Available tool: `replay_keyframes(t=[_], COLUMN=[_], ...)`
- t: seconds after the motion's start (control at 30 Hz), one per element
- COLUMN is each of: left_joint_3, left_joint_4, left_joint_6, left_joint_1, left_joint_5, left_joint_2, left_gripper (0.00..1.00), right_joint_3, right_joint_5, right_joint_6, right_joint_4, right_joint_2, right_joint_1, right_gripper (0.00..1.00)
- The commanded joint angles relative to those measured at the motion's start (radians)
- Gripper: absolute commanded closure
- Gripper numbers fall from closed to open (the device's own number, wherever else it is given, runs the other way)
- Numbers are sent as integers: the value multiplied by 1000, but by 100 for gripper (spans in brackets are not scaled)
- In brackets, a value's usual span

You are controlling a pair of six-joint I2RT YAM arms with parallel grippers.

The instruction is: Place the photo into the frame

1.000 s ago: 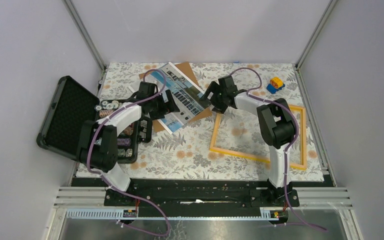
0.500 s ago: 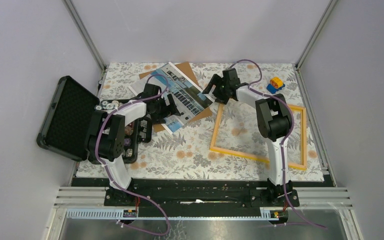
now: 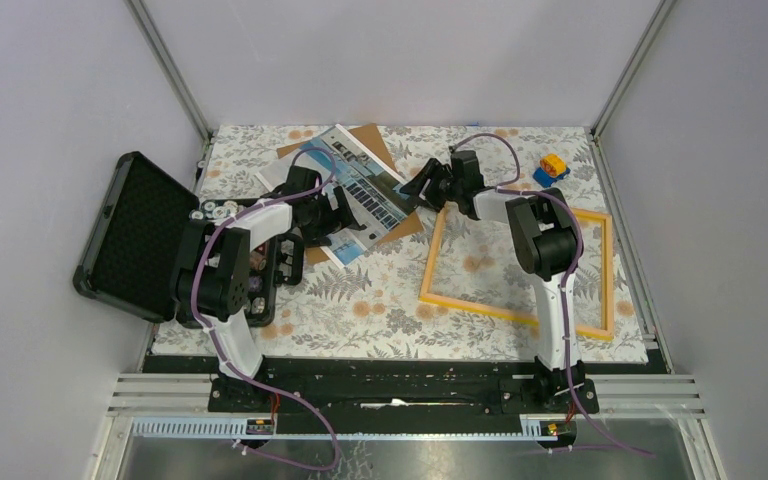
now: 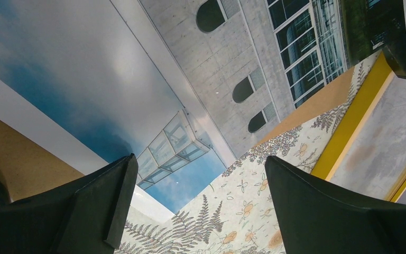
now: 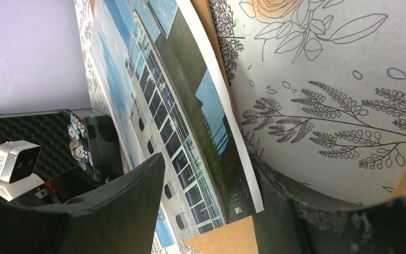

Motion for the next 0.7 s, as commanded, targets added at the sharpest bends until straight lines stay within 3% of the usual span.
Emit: replay_keyframes(t=[0.0,0.1,0.23,0.4,0.57,0.67], left_joint_3=[14,13,18,3,-48,-69], left_joint_4=[10,10,11,50,106,106], left_joint_6=[14,19,31,115,239,319], left_joint_1=[3,-3,-13,-94,-248,-368], left_joint_5=[-20,-22,-14,-62,-305,-448], left_joint_2=[-16,-29,-44,-154,-369,-446], left_gripper=[1,1,1,1,1,1], right_joint_3=[-8,15,25,31,39,20], right_joint_5=[6,36,48,63,63,48], right_joint_6=[18,-14,-22,-45,-70,11], right_joint_4=[105,48,-3,-155,-340,-434], right_joint_2=[-28,-28,-55,-147,-282,-348], right_joint_1=[15,16,16,16,17,16], right_gripper=[37,43,73,99,100,100])
